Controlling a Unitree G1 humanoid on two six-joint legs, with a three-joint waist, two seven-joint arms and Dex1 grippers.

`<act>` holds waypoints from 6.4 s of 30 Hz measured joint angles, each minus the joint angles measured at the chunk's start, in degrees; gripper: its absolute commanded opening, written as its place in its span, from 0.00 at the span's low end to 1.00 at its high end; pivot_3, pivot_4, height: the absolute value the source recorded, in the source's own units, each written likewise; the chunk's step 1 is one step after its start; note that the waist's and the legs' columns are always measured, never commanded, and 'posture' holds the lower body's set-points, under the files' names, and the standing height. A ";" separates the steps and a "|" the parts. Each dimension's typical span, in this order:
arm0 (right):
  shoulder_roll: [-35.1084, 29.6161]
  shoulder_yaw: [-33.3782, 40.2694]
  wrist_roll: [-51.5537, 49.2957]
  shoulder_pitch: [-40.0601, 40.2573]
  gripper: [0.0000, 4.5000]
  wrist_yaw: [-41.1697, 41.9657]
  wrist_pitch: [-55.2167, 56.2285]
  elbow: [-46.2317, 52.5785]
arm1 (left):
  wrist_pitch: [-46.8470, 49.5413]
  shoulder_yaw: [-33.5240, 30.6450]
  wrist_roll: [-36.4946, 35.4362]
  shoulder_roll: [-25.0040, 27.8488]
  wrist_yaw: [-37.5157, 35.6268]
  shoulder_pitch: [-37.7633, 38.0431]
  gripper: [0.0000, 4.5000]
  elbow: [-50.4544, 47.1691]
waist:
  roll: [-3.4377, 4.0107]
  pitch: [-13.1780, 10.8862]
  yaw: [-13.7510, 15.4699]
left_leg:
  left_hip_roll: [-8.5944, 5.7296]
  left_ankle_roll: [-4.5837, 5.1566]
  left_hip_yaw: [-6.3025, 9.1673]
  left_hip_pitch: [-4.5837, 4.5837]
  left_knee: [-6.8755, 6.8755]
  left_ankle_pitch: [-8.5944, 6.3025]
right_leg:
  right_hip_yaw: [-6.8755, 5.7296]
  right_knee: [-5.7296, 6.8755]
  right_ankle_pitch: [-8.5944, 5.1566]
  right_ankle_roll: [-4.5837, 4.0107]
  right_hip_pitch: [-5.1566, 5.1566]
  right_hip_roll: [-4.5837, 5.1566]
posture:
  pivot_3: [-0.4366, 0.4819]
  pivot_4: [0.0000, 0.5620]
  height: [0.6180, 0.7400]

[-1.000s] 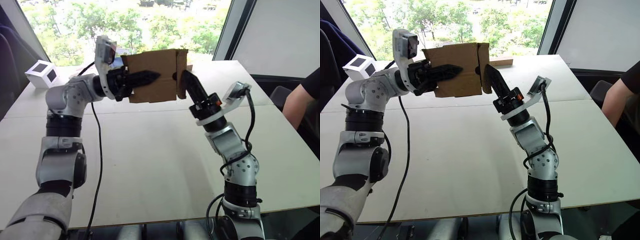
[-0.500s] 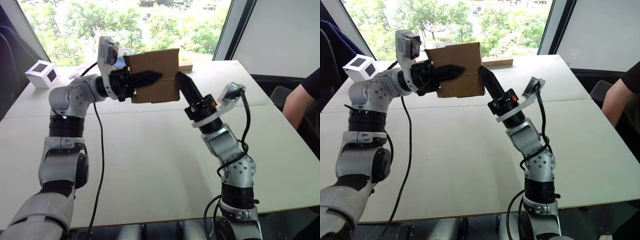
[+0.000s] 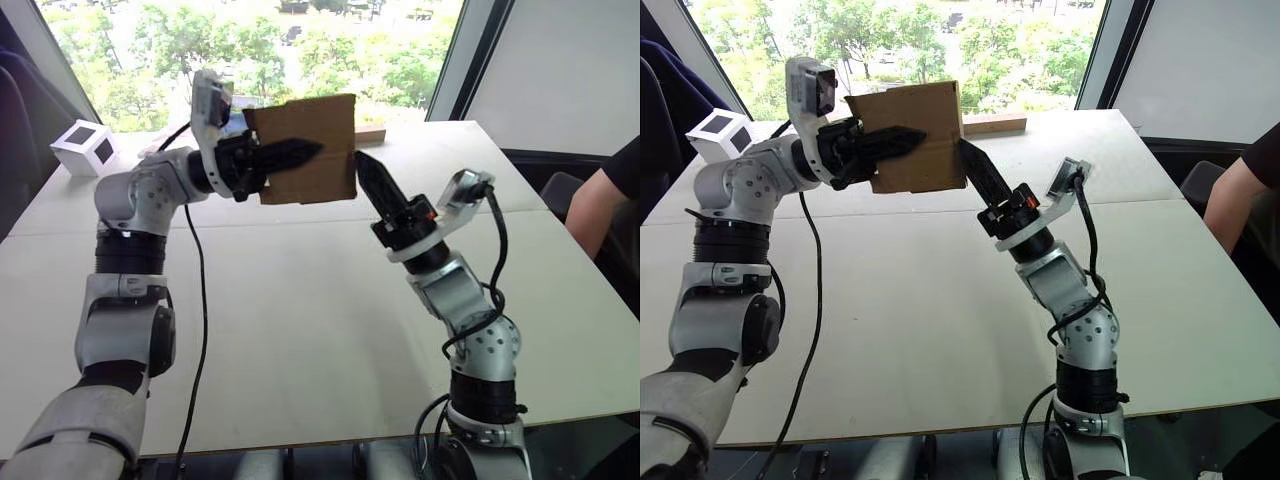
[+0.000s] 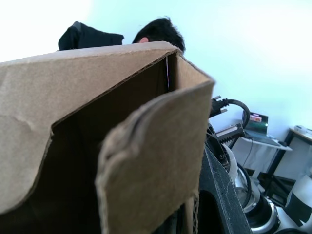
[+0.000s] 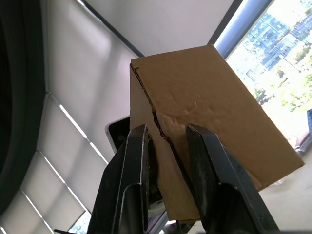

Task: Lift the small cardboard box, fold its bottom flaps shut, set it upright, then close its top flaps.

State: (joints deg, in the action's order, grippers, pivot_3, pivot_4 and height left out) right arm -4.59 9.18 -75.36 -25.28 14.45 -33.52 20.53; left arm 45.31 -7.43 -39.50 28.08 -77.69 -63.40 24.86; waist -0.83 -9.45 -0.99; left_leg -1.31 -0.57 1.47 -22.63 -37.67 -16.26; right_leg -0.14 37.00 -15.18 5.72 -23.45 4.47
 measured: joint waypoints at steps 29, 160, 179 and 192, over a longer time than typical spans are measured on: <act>-4.84 -2.33 6.40 1.23 0.01 0.50 -0.76 0.44 | 4.11 0.18 -2.11 -0.46 2.92 2.43 0.00 -3.04 | 0.00 -0.01 0.17 | -0.02 0.00 0.00 -0.01 0.00 0.00 | 0.00 0.00 0.00 0.00 0.01 0.02 | 0.48 0.27 0.98; -30.05 -16.88 55.05 -0.26 0.00 41.27 8.95 -9.19 | -4.58 13.92 14.09 8.29 18.76 33.80 0.01 -31.46 | -0.07 -0.09 1.45 | -0.23 0.18 0.17 0.08 -0.41 -0.13 | 0.10 0.02 -0.30 0.24 0.31 0.21 | 0.48 0.27 0.98; -30.32 -16.65 55.46 0.95 0.00 41.71 9.55 -9.20 | -5.31 13.60 13.76 7.89 18.09 33.69 0.01 -31.60 | -0.07 -0.09 1.48 | -0.23 0.18 0.17 0.08 -0.41 -0.13 | 0.10 0.02 -0.30 0.24 0.32 0.21 | 0.48 0.27 0.98; -28.96 -18.15 57.12 3.19 0.00 40.53 9.75 -9.57 | -8.17 15.52 15.79 7.36 17.96 32.56 0.01 -31.87 | -0.06 -0.08 1.70 | -0.23 0.18 0.18 0.15 -0.41 -0.13 | 0.10 0.01 -0.30 0.24 0.41 0.21 | 0.48 0.27 0.98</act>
State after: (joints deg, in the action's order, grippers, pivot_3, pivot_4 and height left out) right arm -33.55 -8.97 -18.25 -22.08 54.98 -23.77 10.95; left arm 37.14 8.09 -23.72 35.44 -59.73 -30.85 -7.01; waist -0.89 -9.53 0.71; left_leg -1.54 -0.39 1.65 -22.48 -38.08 -16.39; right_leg -0.04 37.01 -15.48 5.96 -23.04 4.68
